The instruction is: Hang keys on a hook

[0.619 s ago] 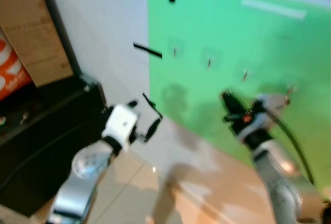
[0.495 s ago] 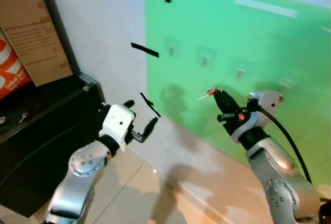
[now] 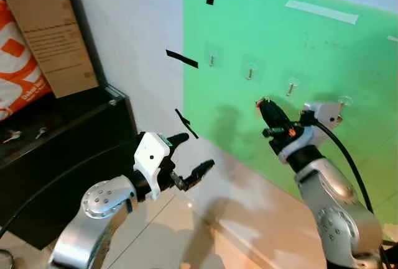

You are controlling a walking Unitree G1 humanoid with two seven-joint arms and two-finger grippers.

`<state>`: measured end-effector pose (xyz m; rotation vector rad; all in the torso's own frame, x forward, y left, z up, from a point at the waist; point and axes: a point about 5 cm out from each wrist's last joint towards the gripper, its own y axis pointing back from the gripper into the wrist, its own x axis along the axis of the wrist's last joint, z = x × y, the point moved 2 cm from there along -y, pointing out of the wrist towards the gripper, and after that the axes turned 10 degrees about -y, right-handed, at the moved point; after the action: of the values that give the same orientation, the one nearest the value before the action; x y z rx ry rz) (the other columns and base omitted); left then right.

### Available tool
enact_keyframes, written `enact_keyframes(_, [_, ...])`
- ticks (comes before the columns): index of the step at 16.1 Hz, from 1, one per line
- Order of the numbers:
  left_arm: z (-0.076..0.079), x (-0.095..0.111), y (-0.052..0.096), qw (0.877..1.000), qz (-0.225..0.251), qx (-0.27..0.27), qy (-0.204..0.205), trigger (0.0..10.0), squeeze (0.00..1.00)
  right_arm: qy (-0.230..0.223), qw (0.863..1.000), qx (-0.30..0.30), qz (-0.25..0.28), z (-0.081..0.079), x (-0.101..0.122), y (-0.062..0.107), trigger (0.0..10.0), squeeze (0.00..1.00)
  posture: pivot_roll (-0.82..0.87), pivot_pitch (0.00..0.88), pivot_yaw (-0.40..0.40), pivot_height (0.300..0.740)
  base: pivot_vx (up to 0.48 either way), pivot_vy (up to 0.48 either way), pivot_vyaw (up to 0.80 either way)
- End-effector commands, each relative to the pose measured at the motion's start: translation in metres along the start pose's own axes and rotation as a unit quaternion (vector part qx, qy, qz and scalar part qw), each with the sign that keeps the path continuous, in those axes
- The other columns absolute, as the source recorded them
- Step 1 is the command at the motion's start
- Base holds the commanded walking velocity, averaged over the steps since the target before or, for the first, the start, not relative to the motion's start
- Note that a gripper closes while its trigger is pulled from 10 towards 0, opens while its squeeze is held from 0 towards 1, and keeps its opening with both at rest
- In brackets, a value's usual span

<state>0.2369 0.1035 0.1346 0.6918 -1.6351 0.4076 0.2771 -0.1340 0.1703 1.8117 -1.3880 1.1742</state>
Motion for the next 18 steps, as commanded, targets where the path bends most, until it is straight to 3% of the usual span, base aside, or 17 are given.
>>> enact_keyframes(1, [0.005, 0.004, 0.000, 1.000, 0.005, -0.021, 0.004, 10.0, 0.10, -0.004, 1.000, -0.016, 0.016, 0.004, 0.006, -0.003, 10.0, 0.00, 0.00, 0.000, -0.012, 0.740, 0.000, 0.000, 0.00])
enact_keyframes(9, [0.009, 0.010, 0.003, 0.999, 0.014, -0.043, 0.026, 10.0, 0.11, -0.054, 0.996, -0.057, 0.048, 0.019, 0.014, -0.001, 10.0, 0.00, 0.00, 0.000, -0.012, 0.740, 0.000, 0.000, 0.00])
enact_keyframes(18, [0.010, 0.011, 0.002, 0.998, 0.013, -0.053, 0.029, 10.0, 0.11, -0.108, 0.991, -0.055, 0.053, 0.020, 0.011, 0.008, 10.0, 0.00, -0.01, 0.000, -0.003, 0.740, 0.000, 0.000, 0.00])
